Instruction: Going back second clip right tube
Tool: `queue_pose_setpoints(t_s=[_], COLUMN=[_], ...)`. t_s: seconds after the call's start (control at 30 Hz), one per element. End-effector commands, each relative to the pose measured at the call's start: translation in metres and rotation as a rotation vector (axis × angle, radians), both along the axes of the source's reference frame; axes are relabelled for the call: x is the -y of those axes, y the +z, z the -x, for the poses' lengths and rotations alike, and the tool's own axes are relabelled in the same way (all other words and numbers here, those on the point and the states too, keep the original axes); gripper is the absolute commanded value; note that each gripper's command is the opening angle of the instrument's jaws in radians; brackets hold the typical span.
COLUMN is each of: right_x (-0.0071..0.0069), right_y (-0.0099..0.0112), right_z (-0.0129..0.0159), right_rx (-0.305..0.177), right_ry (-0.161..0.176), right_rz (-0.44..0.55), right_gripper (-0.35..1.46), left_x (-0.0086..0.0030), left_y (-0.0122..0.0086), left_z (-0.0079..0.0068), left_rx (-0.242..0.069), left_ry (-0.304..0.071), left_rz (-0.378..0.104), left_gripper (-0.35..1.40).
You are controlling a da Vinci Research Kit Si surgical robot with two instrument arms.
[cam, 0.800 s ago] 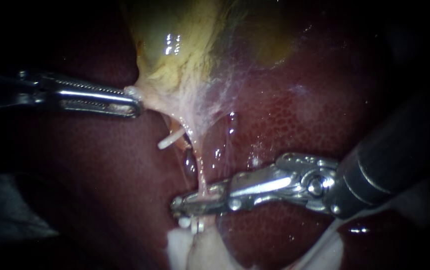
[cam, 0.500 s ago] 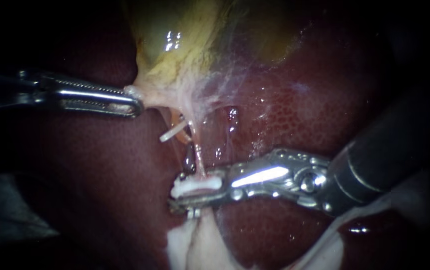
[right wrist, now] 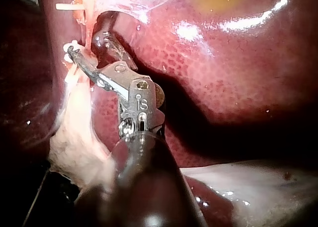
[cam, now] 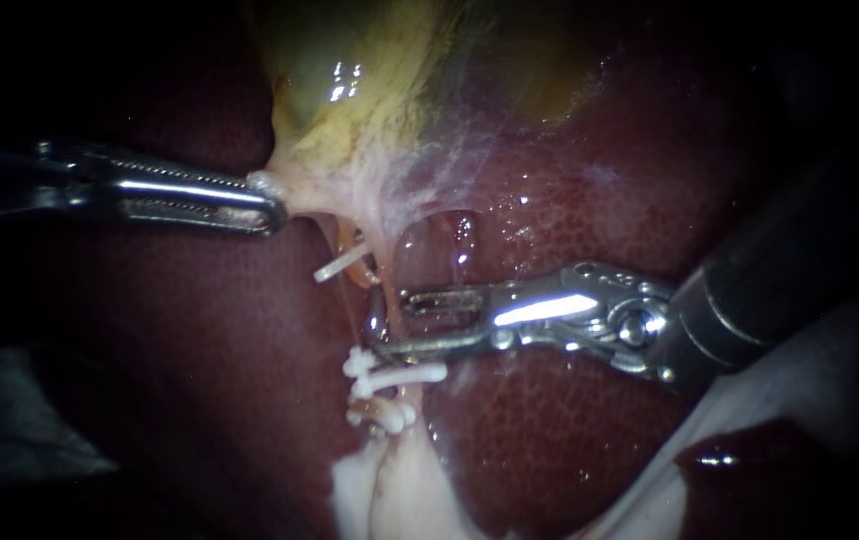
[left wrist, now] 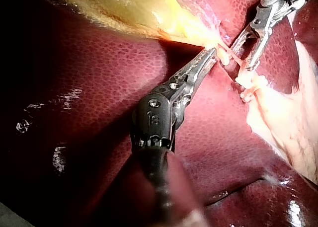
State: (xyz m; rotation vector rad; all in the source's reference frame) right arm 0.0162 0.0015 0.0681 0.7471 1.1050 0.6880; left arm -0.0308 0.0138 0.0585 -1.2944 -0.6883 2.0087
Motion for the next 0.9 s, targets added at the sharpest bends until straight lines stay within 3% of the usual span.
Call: queue_pose_setpoints(t_s=[0.03,0.17,0.33,0.43,0.57,0.63,0.9], right_x=[0.0000,0.0002,0.0000,-0.0005,-0.0017,-0.0022,-0.0024], right_y=[-0.0002,-0.0021,-0.0058,-0.0079,-0.0099,-0.0104,-0.0107], right_z=[0.0003,0.0019,0.0054,0.0076,0.0099,0.0108,0.0118], right_rx=[-0.004,0.000,0.101,0.142,0.128,0.105,0.084], right_ry=[-0.019,-0.110,-0.214,-0.215,-0.241,-0.265,-0.273], right_rz=[0.048,0.216,0.446,0.534,0.563,0.560,0.565], right_gripper=[0.50,0.50,0.50,0.50,0.50,0.50,0.50], left_x=[0.0000,0.0000,0.0001,0.0001,0.0000,0.0000,0.0001], left_y=[0.0000,-0.0001,-0.0001,-0.0001,-0.0002,-0.0001,0.0009], left_z=[-0.0001,-0.0002,-0.0004,-0.0005,-0.0006,-0.0006,-0.0003], left_rx=[0.000,0.001,0.001,0.002,0.002,0.002,0.000], left_ry=[0.001,0.002,0.002,0.003,0.003,0.004,0.002], left_rz=[0.000,0.000,0.000,0.000,0.000,0.000,0.004], left_gripper=[-0.35,-0.35,-0.35,-0.35,-0.35,-0.35,-0.35])
